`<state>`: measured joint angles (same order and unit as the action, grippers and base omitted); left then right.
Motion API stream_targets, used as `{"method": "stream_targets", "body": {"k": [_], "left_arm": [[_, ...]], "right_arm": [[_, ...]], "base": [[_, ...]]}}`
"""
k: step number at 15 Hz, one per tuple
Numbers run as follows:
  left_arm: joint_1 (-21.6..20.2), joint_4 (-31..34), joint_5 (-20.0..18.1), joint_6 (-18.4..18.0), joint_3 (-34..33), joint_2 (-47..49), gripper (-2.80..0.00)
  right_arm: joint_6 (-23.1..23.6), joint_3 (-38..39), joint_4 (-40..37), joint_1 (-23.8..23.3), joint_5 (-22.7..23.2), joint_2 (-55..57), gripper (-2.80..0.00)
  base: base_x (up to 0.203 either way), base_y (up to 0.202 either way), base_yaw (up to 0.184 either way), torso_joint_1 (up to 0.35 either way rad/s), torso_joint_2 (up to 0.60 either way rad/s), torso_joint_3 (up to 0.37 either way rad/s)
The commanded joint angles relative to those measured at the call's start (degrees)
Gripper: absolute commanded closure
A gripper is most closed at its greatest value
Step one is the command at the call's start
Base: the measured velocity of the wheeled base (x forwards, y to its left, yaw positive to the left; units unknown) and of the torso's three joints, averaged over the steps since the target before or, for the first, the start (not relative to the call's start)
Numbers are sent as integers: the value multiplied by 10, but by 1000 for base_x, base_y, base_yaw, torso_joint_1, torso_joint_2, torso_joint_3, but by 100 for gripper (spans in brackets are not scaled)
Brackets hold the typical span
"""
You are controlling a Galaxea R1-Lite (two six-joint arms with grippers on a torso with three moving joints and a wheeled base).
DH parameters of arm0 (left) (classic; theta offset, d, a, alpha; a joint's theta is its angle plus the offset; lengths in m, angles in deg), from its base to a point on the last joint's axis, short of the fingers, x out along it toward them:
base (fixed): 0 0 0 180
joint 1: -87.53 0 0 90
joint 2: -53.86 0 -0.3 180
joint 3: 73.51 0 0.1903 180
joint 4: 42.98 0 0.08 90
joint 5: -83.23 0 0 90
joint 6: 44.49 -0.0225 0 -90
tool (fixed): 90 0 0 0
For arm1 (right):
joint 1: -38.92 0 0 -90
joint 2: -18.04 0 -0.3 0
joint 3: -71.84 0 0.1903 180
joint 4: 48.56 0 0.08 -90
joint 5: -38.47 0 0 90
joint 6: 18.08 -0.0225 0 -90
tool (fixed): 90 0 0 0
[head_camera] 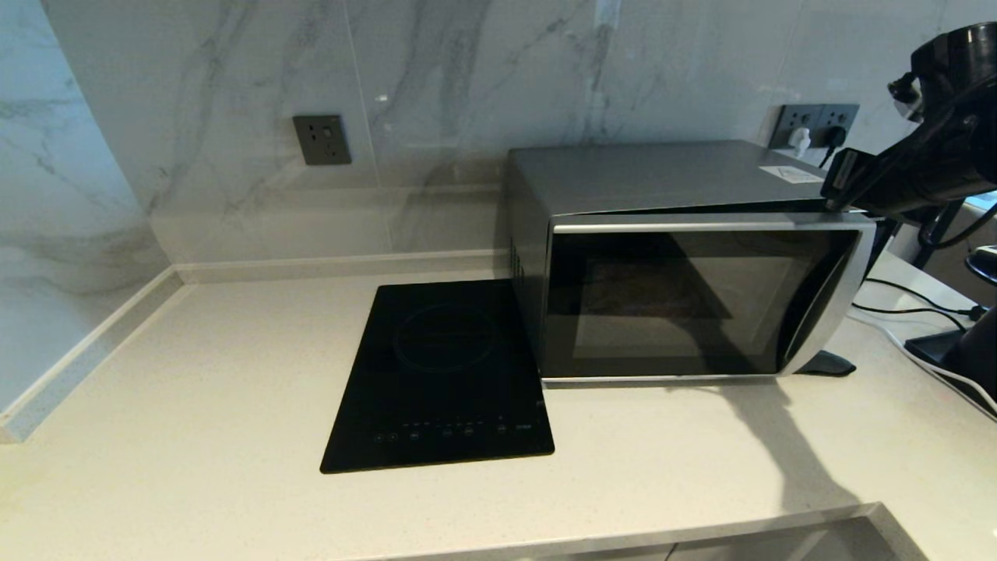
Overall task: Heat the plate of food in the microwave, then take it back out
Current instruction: Open the microwave oven
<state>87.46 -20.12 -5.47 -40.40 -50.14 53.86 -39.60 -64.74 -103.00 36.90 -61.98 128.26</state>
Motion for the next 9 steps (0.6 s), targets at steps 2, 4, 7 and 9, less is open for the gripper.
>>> {"method": "stream_targets", "body": {"k": [2, 4, 7, 9], "left_arm": [[0, 0, 0, 0, 0, 1, 0], [0, 0, 0, 0, 0, 1, 0], [0, 0, 0, 0, 0, 1, 0], [0, 0, 0, 0, 0, 1, 0]], "right_arm": [[-6, 17, -48, 0, 20, -39, 0], [-16, 40, -72, 0, 40, -62, 0], [-17, 80, -109, 0, 74, -97, 0], [-17, 108, -135, 0, 102, -126, 0]], "base": [[0, 0, 0, 0, 0, 0], [0, 0, 0, 0, 0, 0], [0, 0, 0, 0, 0, 0], [0, 0, 0, 0, 0, 0]]}}
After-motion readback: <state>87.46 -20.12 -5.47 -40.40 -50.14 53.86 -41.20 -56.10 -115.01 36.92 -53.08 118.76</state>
